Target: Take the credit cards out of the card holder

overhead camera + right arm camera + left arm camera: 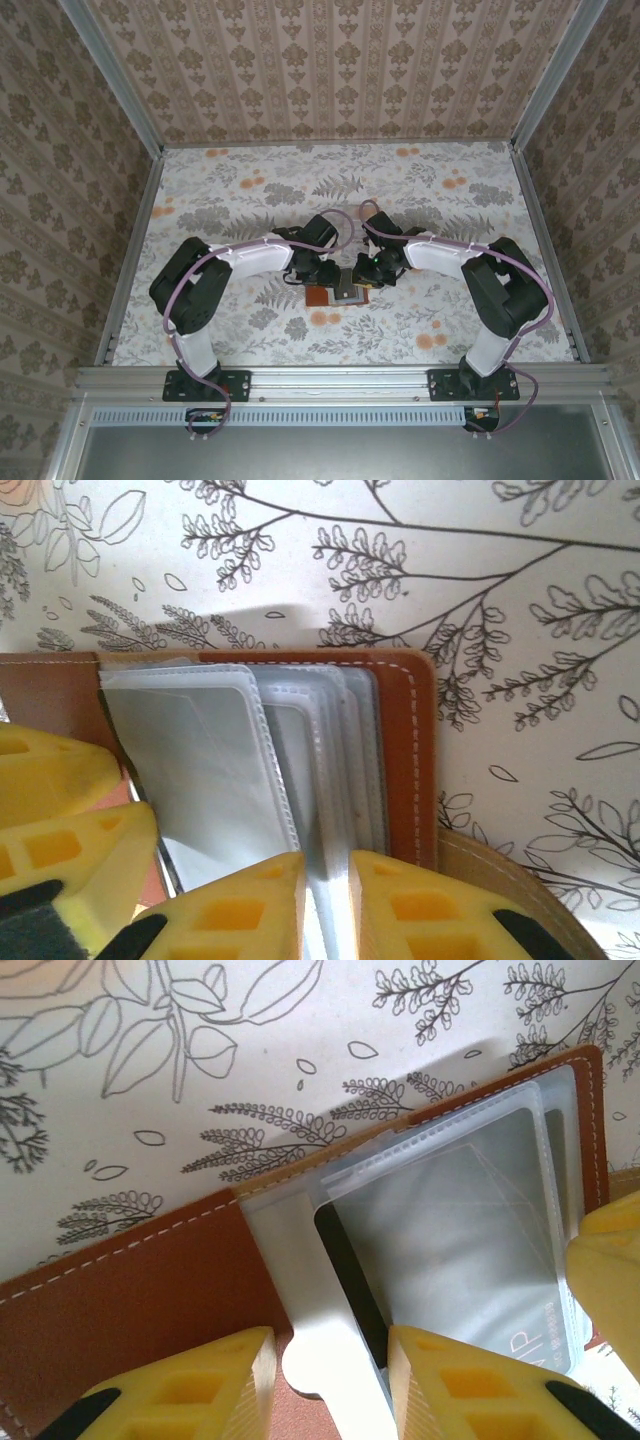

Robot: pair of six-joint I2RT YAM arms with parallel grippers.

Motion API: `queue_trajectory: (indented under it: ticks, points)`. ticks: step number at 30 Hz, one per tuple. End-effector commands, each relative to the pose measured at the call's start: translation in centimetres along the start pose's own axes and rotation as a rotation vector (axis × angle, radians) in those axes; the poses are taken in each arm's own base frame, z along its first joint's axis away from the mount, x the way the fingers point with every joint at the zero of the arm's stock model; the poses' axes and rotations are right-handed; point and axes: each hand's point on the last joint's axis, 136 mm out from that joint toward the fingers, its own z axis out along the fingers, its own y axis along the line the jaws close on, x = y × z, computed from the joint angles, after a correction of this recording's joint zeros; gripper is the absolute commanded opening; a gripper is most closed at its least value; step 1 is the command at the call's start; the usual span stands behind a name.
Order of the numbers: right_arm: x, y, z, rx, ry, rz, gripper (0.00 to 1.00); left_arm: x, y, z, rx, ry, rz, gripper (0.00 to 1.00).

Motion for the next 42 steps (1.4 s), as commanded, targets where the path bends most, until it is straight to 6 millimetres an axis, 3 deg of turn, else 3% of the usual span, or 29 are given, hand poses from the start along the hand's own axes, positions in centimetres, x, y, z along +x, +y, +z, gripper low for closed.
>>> queue_trajectory:
  ticks: [1, 11, 19, 29, 42]
  points:
    - [0.7, -0.9, -0.8, 0.044, 0.000, 0.010, 0.19, 0.4, 1.3, -0.9, -0.051, -0.001, 0.005, 0.35]
    - [0.2, 1.4, -1.7, -0.040, -0.030, -0.013, 0.19, -0.4, -0.7, -1.9, 0.050, -0.043, 0.012, 0.39]
    - [0.0, 3.5, -0.6, -0.123, 0.010, -0.028, 0.19, 0.6, -0.4, -1.3, 0.061, -0.005, -0.007, 0.37]
    - [0.3, 1.0, 1.2, -0.020, 0.037, -0.004, 0.18, 1.7, -0.6, -0.4, 0.085, 0.053, -0.003, 0.38]
    - [0.5, 0.3, 0.9, 0.014, 0.035, -0.003, 0.20, 2.3, 1.8, 0.0, -0.054, 0.090, 0.004, 0.32]
